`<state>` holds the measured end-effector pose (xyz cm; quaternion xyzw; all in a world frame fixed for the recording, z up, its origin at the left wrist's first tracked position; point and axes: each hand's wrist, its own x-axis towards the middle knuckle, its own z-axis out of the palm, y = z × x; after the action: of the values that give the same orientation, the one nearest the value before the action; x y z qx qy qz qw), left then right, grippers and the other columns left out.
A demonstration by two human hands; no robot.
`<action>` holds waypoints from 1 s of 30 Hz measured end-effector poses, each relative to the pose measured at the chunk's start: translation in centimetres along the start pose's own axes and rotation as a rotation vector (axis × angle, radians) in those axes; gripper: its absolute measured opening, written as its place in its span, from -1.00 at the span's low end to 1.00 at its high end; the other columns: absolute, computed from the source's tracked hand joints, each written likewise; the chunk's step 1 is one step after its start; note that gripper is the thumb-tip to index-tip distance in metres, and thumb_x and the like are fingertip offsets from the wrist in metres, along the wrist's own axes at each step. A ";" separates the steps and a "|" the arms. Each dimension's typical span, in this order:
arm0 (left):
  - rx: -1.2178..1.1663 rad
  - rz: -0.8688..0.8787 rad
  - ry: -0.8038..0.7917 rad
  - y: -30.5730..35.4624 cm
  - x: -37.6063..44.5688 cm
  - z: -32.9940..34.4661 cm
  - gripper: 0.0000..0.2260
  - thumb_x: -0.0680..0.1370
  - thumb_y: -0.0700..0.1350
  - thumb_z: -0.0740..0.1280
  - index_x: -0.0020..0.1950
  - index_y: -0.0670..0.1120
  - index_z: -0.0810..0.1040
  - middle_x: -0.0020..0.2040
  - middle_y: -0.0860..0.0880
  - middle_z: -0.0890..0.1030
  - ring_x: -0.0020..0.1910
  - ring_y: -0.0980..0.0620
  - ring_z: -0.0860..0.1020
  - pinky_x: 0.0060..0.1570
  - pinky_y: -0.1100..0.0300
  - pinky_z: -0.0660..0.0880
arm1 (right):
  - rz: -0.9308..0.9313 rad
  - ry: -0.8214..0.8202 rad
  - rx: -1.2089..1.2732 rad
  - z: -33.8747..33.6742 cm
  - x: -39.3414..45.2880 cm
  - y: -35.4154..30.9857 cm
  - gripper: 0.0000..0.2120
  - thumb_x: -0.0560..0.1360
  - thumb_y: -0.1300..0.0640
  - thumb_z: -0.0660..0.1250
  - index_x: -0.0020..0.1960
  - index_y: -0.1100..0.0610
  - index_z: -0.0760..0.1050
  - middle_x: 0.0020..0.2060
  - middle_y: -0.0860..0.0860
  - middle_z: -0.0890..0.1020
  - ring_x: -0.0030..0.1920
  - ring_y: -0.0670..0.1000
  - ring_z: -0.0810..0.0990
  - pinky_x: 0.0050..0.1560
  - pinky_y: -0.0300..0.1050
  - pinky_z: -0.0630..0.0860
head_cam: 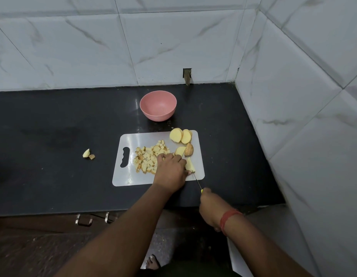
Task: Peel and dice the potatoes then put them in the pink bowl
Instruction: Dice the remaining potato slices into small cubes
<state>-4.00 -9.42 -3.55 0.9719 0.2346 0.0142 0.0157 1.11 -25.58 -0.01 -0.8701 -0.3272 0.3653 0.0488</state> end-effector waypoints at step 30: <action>-0.203 -0.173 0.047 0.3 -0.5 0.5 -0.76 0.58 0.16 0.30 0.08 0.05 0.60 0.03 0.09 0.59 0.11 -0.01 0.49 0.32 -0.08 0.13 | -0.179 -0.234 -0.887 -3.6 0.2 -4.4 -0.79 0.66 0.10 0.10 -0.12 0.11 0.37 -0.31 0.00 0.30 -0.35 -0.03 0.27 0.00 -0.15 0.29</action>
<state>-4.32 -9.90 -4.02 0.9409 0.3150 0.0593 0.1097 1.33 -21.47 3.91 -0.7283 -0.5289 0.2801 -0.3338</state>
